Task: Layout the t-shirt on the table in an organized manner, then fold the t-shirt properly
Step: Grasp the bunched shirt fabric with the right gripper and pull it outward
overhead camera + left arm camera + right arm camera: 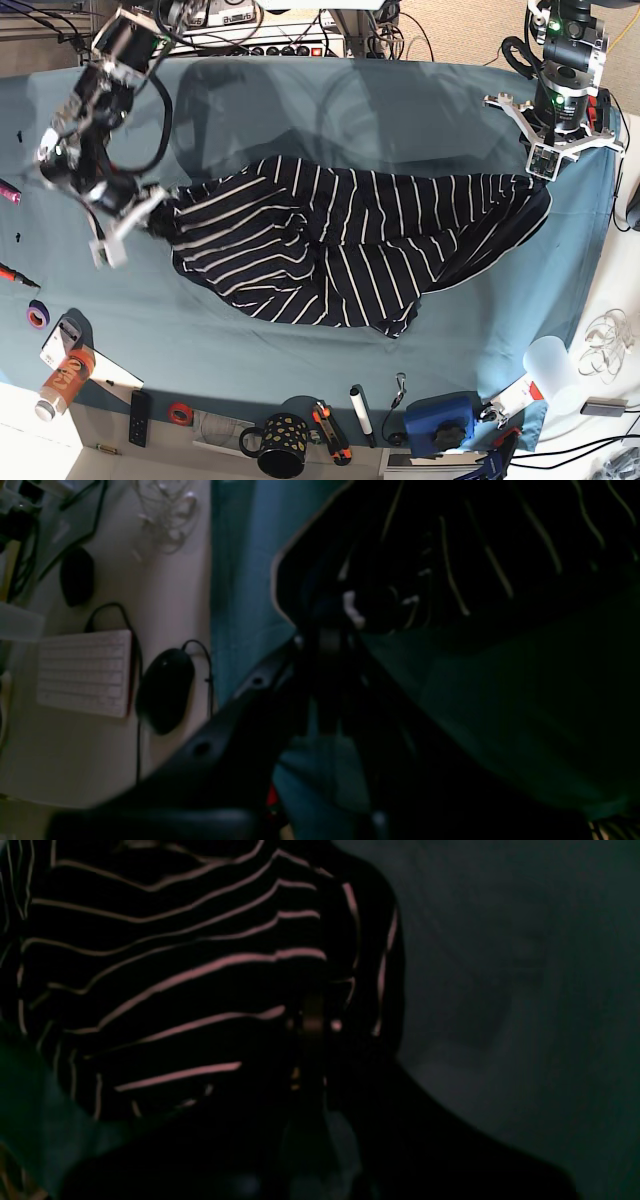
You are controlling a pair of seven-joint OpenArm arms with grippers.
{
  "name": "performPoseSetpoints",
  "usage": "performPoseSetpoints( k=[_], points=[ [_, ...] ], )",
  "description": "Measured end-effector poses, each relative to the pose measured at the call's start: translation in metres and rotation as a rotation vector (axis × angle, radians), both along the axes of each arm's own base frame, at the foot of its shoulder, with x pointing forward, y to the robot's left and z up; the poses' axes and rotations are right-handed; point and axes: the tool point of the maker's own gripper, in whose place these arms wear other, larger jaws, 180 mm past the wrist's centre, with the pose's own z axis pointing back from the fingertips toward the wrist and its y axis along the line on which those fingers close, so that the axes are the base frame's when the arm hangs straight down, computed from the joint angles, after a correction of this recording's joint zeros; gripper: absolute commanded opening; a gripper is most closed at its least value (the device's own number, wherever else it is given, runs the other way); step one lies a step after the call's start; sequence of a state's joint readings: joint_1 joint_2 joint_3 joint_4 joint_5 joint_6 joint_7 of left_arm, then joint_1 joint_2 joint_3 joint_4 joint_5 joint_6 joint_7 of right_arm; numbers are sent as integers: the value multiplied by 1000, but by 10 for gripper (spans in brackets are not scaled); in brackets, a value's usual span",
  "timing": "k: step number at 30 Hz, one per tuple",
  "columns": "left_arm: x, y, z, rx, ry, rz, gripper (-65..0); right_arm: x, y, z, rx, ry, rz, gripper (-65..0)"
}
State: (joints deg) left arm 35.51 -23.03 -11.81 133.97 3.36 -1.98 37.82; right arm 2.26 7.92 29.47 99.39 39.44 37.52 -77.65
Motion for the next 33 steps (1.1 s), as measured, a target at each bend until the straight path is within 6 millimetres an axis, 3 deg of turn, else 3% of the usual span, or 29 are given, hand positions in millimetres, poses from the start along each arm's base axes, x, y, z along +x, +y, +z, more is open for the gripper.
performPoseSetpoints(
  k=[1, 3, 5, 8, 12, 14, 18, 20, 22, 24, 28, 33],
  points=[
    [1, -1, 1, -1, -6, -3, -650, -5, 0, -4, -5, 14, 9, -635],
    [1, -1, 1, -1, -6, -3, -650, -15, 2, -12, -9, 42, 31, -504],
    [1, -1, 1, -1, -6, -3, -650, -23, 6, -16, 8, 59, 51, -426],
    [1, -1, 1, -1, -6, -3, -650, -32, 22, -14, 104, 62, 95, -424],
    [1, -1, 1, -2, -6, -3, -650, -20, 47, 34, 339, -122, 159, -424],
    [1, -1, 1, -2, -6, -3, -650, -18, 37, 46, 337, -173, 152, -424],
    [1, -1, 1, -1, -7, -3, -650, -6, -5, 34, 160, -149, 18, -425],
    [1, -1, 2, -1, -9, -3, -650, 8, -8, 38, 95, -156, 19, -425],
    [2, 0, 3, 0, -13, -3, -650, 28, 1, 43, 98, -181, 43, -425],
    [3, 0, 3, 0, -15, -3, -650, 43, 12, 35, 114, -167, 69, -425],
    [3, 0, 3, 1, -17, -2, -650, 66, 21, -7, 128, -19, 56, -425],
    [3, -1, 3, -1, -18, -4, -650, 91, 49, -27, 200, 59, 107, -425]
  ],
)
